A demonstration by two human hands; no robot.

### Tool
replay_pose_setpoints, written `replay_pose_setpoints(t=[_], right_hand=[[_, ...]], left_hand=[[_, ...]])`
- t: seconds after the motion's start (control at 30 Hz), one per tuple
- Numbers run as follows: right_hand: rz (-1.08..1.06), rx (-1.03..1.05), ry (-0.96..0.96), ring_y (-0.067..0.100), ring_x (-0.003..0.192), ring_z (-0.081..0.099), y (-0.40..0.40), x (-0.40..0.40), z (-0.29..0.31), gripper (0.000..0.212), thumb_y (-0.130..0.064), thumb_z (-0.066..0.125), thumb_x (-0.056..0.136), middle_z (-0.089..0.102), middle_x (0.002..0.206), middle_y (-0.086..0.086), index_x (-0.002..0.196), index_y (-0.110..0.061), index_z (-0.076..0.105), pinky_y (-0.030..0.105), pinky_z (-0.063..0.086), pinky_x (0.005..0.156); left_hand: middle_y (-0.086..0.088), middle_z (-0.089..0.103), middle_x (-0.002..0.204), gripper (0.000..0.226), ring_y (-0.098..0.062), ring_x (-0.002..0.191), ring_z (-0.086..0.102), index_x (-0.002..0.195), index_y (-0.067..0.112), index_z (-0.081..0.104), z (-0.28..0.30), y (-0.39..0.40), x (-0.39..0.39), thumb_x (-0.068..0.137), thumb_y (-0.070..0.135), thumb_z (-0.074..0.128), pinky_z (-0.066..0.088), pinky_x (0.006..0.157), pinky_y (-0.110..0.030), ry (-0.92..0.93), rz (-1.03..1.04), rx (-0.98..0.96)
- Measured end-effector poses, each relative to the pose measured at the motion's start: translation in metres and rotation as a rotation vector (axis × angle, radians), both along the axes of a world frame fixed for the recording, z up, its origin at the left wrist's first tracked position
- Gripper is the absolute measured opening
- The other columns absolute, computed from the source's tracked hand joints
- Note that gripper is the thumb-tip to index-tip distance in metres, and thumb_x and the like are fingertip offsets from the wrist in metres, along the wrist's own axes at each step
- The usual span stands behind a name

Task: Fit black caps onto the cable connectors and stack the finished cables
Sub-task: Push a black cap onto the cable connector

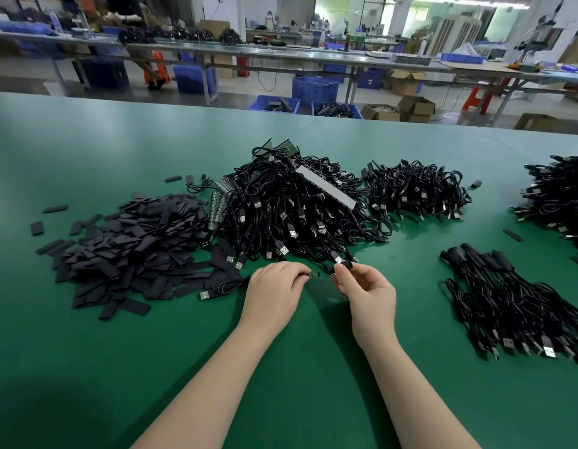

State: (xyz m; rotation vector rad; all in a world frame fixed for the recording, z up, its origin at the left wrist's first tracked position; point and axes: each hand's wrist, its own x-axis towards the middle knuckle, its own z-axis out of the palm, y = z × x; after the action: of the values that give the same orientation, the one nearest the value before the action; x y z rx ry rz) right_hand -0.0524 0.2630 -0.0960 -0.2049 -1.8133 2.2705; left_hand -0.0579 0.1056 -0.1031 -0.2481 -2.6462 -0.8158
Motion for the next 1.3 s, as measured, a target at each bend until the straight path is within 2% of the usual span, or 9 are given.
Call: replay_pose_setpoints(t=[0.07, 0.13, 0.23, 0.37, 0.63, 0.77, 0.9, 1.07, 1.3], right_hand=[[0.009, 0.014, 0.010, 0.007, 0.072, 0.071, 0.000, 0.001, 0.000, 0.025, -0.013, 0.078, 0.084, 0.075, 0.077, -0.003, 0.075, -0.037, 0.076, 0.015, 0.053, 0.066], [0.015, 0.029, 0.014, 0.008, 0.072, 0.071, 0.001, 0.000, -0.001, 0.022, -0.014, 0.078, 0.084, 0.075, 0.077, -0.003, 0.078, -0.035, 0.076, 0.016, 0.054, 0.067], [0.019, 0.024, 0.004, 0.011, 0.075, 0.071, 0.001, -0.001, -0.003, 0.008, -0.014, 0.078, 0.084, 0.075, 0.079, -0.001, 0.083, -0.021, 0.074, 0.021, 0.057, 0.072], [0.018, 0.035, 0.002, 0.009, 0.074, 0.071, 0.001, -0.003, -0.007, 0.011, -0.012, 0.077, 0.084, 0.074, 0.078, -0.001, 0.090, -0.010, 0.069, 0.020, 0.056, 0.072], [0.019, 0.068, 0.018, 0.007, 0.072, 0.069, 0.001, -0.003, -0.009, 0.010, -0.012, 0.077, 0.085, 0.074, 0.076, -0.004, 0.086, -0.015, 0.068, 0.018, 0.055, 0.070], [0.010, 0.102, 0.036, 0.005, 0.074, 0.067, 0.001, -0.003, -0.008, 0.011, -0.015, 0.078, 0.085, 0.072, 0.077, -0.008, 0.084, -0.021, 0.069, 0.016, 0.053, 0.069], [0.009, 0.093, 0.047, 0.003, 0.075, 0.067, 0.000, -0.002, -0.007, 0.009, -0.014, 0.077, 0.085, 0.073, 0.078, -0.009, 0.086, -0.018, 0.070, 0.013, 0.051, 0.069], [0.005, 0.053, 0.044, 0.004, 0.076, 0.068, 0.001, -0.002, -0.007, 0.008, -0.012, 0.077, 0.085, 0.073, 0.080, -0.007, 0.087, -0.015, 0.070, 0.014, 0.051, 0.070], [0.016, 0.007, 0.033, 0.007, 0.080, 0.068, 0.001, -0.003, -0.007, 0.009, -0.010, 0.077, 0.085, 0.073, 0.085, -0.003, 0.089, -0.014, 0.070, 0.015, 0.052, 0.072]], left_hand=[[0.013, 0.069, 0.106, 0.016, -0.009, 0.101, 0.061, 0.109, 0.023, 0.069, 0.003, -0.001, 0.003, 0.096, 0.026, 0.059, 0.045, 0.094, -0.036, 0.031, -0.057, 0.073], [0.011, 0.069, 0.108, 0.022, -0.009, 0.101, 0.061, 0.116, 0.021, 0.068, 0.004, -0.002, 0.005, 0.095, 0.023, 0.061, 0.047, 0.093, -0.035, 0.053, -0.088, 0.117], [0.010, 0.068, 0.107, 0.033, -0.008, 0.101, 0.060, 0.129, 0.022, 0.062, 0.005, -0.002, 0.007, 0.096, 0.023, 0.060, 0.048, 0.092, -0.032, 0.042, -0.117, 0.126], [0.012, 0.068, 0.105, 0.030, -0.006, 0.097, 0.061, 0.124, 0.025, 0.064, 0.005, -0.002, 0.008, 0.094, 0.021, 0.063, 0.049, 0.089, -0.030, 0.055, -0.116, 0.135], [0.018, 0.070, 0.103, 0.023, -0.001, 0.093, 0.063, 0.112, 0.029, 0.069, 0.007, -0.002, 0.010, 0.088, 0.027, 0.070, 0.052, 0.088, -0.032, 0.075, -0.037, 0.220], [0.017, 0.072, 0.098, 0.024, -0.004, 0.089, 0.064, 0.111, 0.030, 0.071, 0.007, -0.001, 0.012, 0.087, 0.028, 0.072, 0.052, 0.085, -0.032, 0.089, -0.019, 0.219], [0.016, 0.073, 0.097, 0.021, -0.005, 0.087, 0.066, 0.110, 0.028, 0.072, 0.008, 0.000, 0.012, 0.088, 0.026, 0.071, 0.054, 0.082, -0.033, 0.118, 0.001, 0.217], [0.020, 0.073, 0.097, 0.022, -0.002, 0.090, 0.067, 0.108, 0.030, 0.073, 0.006, -0.001, 0.013, 0.086, 0.028, 0.073, 0.053, 0.085, -0.032, 0.059, 0.006, 0.329], [0.019, 0.073, 0.093, 0.018, -0.004, 0.085, 0.066, 0.105, 0.030, 0.074, 0.005, -0.002, 0.012, 0.088, 0.028, 0.071, 0.054, 0.081, -0.033, 0.077, 0.002, 0.311]])
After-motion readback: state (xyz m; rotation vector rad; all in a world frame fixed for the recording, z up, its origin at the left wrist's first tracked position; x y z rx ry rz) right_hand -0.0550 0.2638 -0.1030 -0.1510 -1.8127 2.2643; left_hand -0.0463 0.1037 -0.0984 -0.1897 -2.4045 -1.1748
